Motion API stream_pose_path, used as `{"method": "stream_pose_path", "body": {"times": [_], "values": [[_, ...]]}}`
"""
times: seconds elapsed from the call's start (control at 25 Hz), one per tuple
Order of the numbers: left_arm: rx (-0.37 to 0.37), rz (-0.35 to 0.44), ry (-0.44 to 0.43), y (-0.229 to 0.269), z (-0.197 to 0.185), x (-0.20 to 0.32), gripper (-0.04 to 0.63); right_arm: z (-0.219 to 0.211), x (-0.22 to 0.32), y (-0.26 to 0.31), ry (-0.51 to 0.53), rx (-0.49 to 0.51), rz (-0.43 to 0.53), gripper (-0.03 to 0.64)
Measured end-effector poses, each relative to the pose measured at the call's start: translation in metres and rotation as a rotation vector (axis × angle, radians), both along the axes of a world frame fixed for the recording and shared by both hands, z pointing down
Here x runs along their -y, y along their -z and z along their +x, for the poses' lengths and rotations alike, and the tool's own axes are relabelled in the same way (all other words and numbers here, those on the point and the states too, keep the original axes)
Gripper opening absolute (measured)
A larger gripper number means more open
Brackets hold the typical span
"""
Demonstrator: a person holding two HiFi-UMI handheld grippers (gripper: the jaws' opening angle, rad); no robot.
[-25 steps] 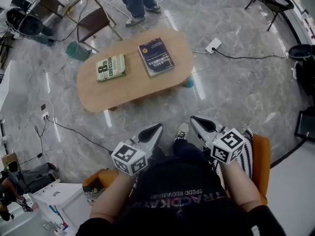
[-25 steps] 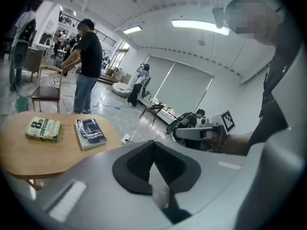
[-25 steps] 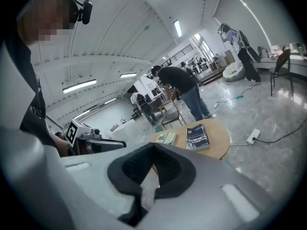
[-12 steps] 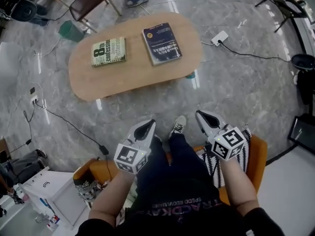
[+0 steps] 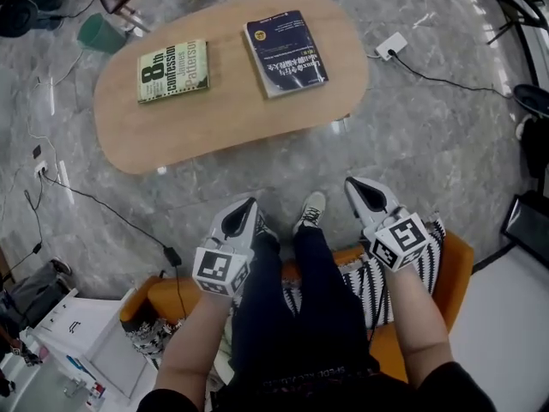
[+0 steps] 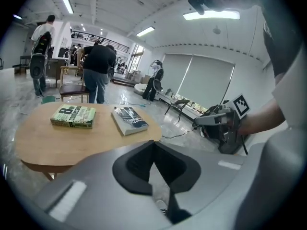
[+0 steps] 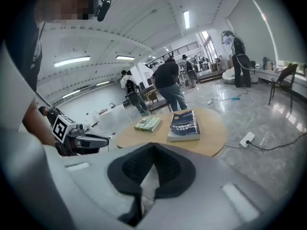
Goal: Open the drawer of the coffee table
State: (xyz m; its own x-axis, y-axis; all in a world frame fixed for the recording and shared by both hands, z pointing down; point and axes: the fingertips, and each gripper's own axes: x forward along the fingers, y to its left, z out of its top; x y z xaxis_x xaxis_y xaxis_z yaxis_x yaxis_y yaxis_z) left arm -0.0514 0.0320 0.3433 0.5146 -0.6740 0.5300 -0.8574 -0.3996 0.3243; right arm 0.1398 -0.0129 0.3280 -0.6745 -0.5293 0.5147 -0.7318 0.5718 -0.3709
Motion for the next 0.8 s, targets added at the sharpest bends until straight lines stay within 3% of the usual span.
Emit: {"method": "stream_pose_path", "body": {"times": [0.32, 0.8], "values": [[0.031, 0.002, 0.023, -0.093, -0.017, 0.019, 0.002, 0.007, 0.021, -0.092, -0.036, -0.083, 0.011, -0.002], [0.076, -0.009, 0.177, -0.220, -0.058, 0.030, 0.003, 0.014, 0.043, -0.218, -0.007, -0.157, 0.050, -0.002]]}}
